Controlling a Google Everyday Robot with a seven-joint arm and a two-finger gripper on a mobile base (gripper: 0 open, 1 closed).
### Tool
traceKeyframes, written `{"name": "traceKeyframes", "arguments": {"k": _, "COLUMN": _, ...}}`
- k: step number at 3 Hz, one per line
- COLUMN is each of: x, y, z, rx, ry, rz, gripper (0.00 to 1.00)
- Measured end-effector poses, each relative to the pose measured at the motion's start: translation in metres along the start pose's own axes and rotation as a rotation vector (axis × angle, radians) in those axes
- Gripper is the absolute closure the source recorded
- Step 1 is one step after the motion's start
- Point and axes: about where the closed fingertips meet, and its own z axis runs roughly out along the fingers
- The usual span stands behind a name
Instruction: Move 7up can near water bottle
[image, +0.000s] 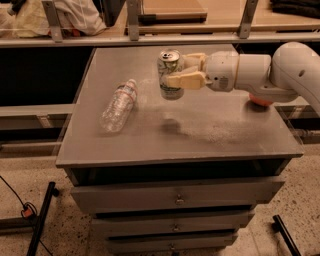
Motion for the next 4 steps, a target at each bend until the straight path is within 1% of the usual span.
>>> {"name": "traceKeyframes", "arguments": {"k": 1, "x": 0.022, "y": 0.0, "z": 0.015, "rx": -0.004, "ry": -0.023, "rz": 0.045, "gripper": 1.0}}
{"name": "traceKeyframes", "arguments": {"k": 2, "x": 0.035, "y": 0.0, "z": 0.031, "rx": -0.027, "ry": -0.065, "rz": 0.097, "gripper": 1.0}}
{"name": "traceKeyframes", "arguments": {"k": 3, "x": 0.038, "y": 0.004, "z": 0.045, "rx": -0.047, "ry": -0.085, "rz": 0.113, "gripper": 0.83}}
{"name": "traceKeyframes", "arguments": {"k": 4, "x": 0.038, "y": 0.006, "z": 0.051, "rx": -0.051, "ry": -0.073, "rz": 0.1, "gripper": 0.59}}
